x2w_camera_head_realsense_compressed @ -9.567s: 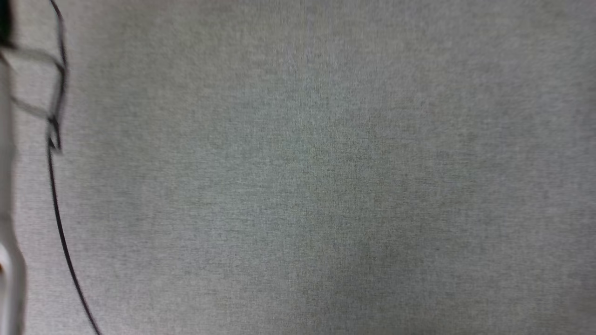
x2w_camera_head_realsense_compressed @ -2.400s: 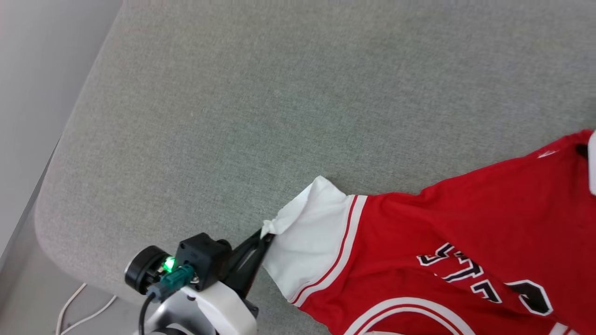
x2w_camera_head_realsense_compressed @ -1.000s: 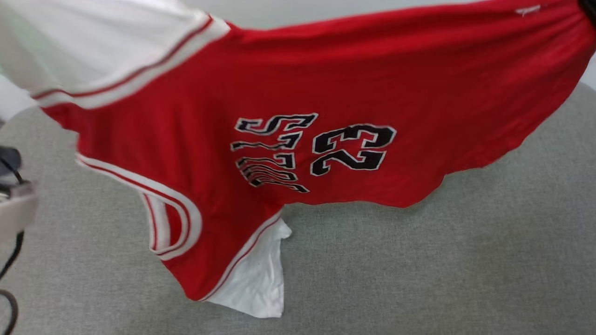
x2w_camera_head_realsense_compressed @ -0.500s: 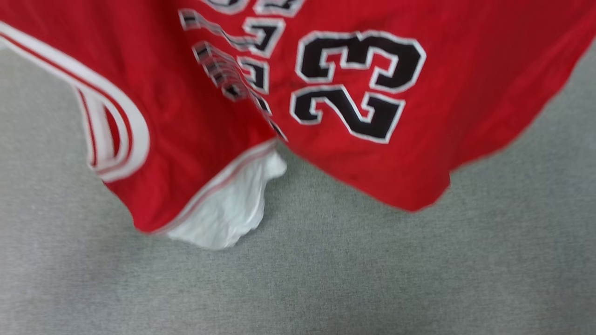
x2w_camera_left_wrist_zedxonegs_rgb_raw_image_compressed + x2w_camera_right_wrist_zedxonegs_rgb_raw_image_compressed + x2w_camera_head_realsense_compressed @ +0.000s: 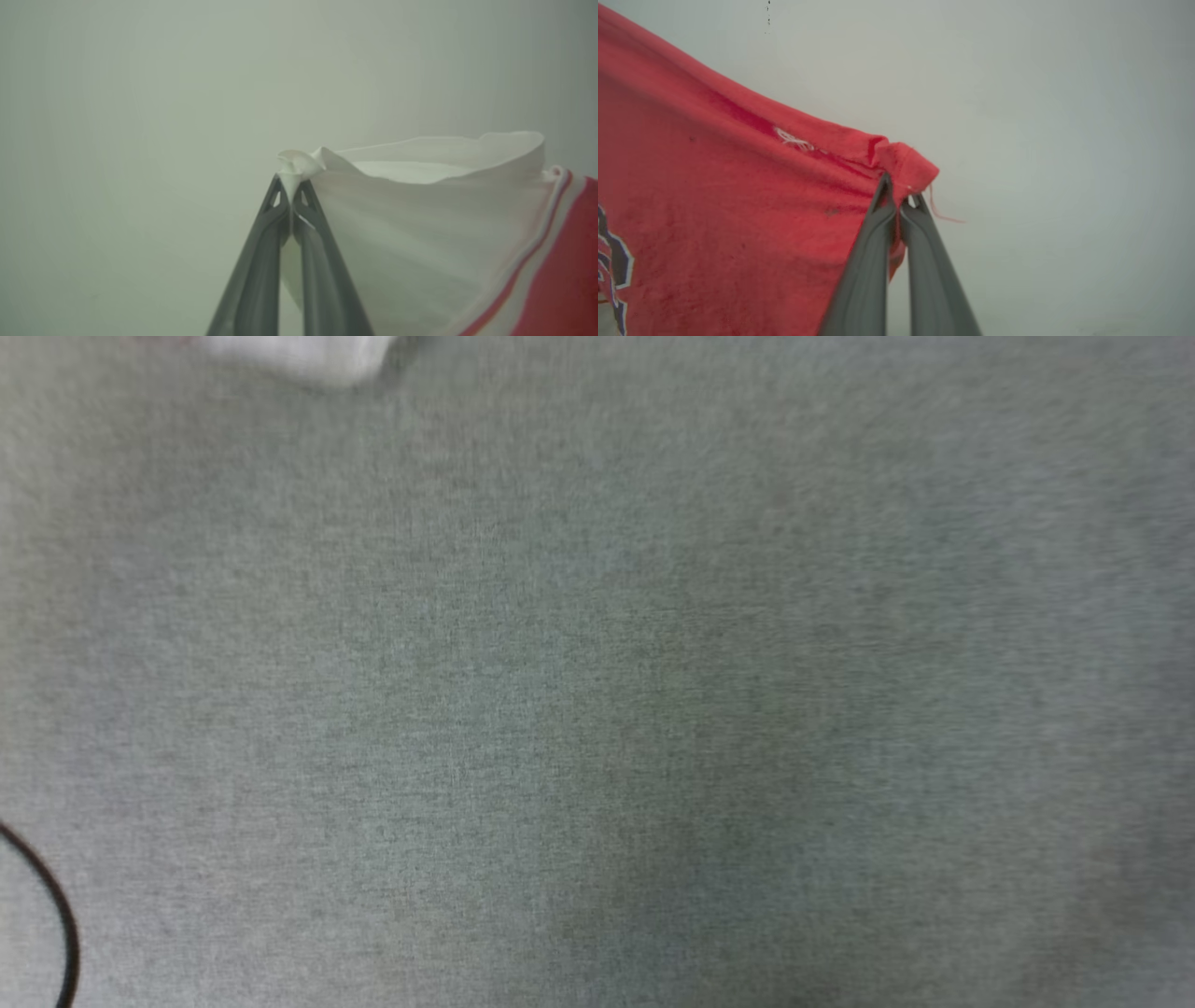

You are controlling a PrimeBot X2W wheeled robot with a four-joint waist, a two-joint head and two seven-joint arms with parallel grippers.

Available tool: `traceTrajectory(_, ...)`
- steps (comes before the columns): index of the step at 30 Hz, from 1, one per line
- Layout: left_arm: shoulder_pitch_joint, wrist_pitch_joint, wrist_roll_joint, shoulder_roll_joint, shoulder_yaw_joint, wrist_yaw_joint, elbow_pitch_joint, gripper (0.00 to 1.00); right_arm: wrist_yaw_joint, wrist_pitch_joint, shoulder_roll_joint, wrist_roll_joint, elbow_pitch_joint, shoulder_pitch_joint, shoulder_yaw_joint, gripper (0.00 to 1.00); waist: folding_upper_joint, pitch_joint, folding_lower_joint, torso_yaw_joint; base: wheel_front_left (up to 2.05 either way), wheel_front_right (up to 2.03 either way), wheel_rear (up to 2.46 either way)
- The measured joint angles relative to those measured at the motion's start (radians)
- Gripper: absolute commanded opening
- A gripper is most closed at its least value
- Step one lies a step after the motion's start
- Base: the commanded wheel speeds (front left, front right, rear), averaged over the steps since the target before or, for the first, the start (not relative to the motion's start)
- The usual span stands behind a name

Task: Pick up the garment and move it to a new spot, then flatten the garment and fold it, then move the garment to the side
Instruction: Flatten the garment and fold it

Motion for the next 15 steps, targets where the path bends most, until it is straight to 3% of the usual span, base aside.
traceTrajectory(8,-0.210,-0.157,0.090,-0.121,-0.091,-0.012,0.312,0.00,0.000,-0.174,0.000,-0.077,0.247,-0.181,0.079,0.00,0.0000,0.116,0.0000,0.036,0.00,0.00,0.00)
traceTrajectory(15,-0.185,-0.275,0.090,-0.206,-0.139,-0.026,0.492,0.00,0.000,-0.300,0.014,-0.113,0.412,-0.197,0.125,0.00,0.0000,0.158,0.0000,0.065,0.00,0.00,0.00)
